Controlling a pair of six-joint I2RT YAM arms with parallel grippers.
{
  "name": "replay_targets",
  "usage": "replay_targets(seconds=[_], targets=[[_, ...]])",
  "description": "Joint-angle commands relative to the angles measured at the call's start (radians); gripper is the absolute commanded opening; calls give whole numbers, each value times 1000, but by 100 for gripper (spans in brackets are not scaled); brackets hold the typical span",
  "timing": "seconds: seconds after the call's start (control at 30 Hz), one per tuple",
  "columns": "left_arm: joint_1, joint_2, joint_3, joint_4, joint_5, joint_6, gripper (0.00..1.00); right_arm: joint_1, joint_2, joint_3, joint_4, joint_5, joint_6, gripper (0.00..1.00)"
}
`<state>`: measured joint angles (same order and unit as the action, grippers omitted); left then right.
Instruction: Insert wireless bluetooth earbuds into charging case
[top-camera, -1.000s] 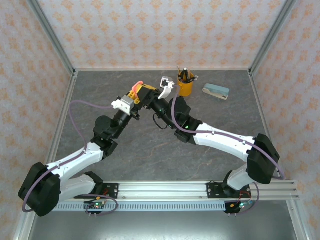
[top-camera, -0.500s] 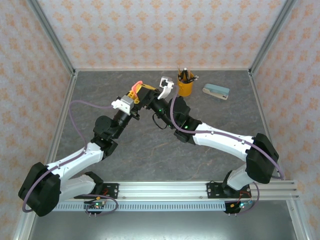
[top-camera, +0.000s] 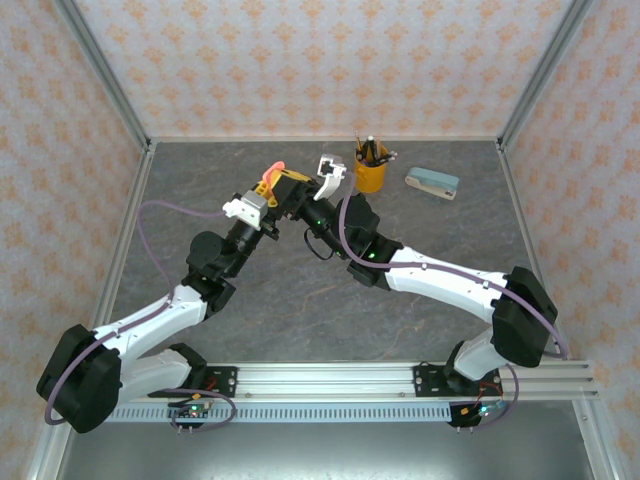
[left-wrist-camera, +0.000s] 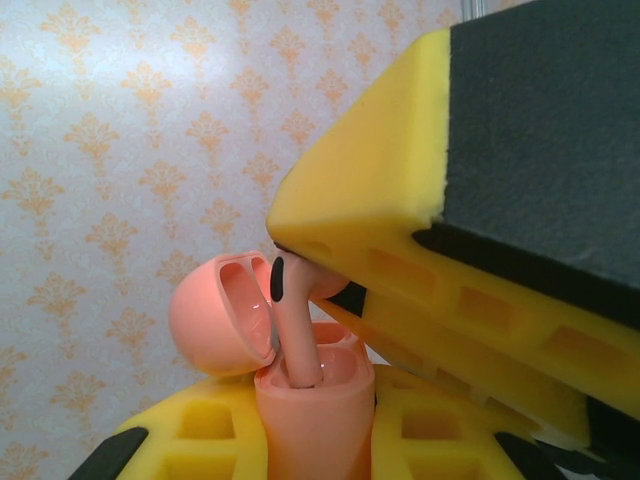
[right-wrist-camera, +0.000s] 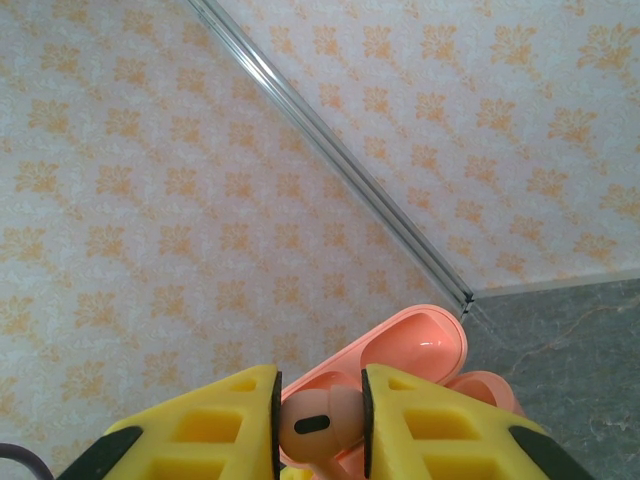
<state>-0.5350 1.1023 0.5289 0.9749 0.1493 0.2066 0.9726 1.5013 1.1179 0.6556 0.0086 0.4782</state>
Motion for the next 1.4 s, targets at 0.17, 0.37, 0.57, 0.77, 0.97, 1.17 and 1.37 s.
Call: replay_targets(seconds=[0.17, 0.37, 0.57, 0.77, 0.97, 1.17, 1.37], targets=[[-3, -11, 37, 58, -1, -4, 0, 20, -7, -50, -39, -27, 2, 24], [-3, -10, 37, 57, -1, -7, 0, 21, -13, -67, -46, -25, 7, 24], [-3, -8, 36, 59, 3, -10, 0, 20, -7, -54, -75, -16, 15, 26], [-3, -14, 33, 58, 1, -9, 0, 20, -5, -46, -90, -1, 17, 32], [-3, -18, 31, 56, 1, -9, 0, 20, 1, -41, -96, 4, 20, 34], [-3, -24, 29, 56, 2, -7, 0, 20, 1, -39, -103, 13, 23, 35], [-3, -30, 26, 52, 1, -9, 0, 21, -22, -38, -131, 53, 14, 52]])
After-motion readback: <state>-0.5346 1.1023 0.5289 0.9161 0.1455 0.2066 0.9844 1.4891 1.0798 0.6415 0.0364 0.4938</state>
